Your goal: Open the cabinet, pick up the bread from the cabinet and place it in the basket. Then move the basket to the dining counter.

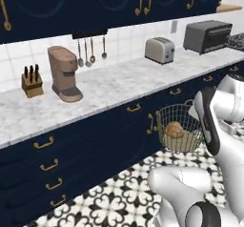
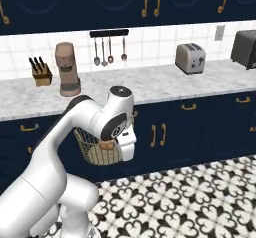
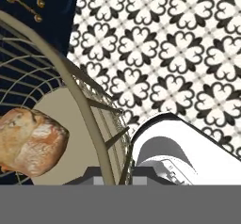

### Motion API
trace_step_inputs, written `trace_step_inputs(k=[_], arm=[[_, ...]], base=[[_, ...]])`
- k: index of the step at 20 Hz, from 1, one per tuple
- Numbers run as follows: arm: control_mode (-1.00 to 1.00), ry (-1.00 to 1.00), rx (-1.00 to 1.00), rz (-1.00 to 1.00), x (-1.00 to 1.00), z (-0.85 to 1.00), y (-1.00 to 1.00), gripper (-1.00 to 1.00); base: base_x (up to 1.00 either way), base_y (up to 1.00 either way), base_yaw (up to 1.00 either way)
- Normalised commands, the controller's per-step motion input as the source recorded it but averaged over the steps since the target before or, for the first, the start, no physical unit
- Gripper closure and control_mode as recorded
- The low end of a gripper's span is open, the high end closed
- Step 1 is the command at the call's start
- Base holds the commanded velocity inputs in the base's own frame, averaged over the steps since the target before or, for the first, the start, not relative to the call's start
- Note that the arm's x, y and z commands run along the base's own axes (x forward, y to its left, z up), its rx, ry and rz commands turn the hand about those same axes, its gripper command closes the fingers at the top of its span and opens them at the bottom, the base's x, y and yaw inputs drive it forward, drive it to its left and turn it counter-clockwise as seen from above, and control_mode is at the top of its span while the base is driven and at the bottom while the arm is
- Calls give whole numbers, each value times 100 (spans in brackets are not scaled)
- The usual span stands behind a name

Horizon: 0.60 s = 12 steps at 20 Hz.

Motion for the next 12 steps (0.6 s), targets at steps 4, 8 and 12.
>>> trace_step_inputs(k=[4,8,12], arm=[[100,0,0,0,0,0,0,100],[100,0,0,0,0,0,0,100],[100,0,0,0,0,0,0,100]], base=[[36,45,-89],[36,45,-89],[24,37,-93]])
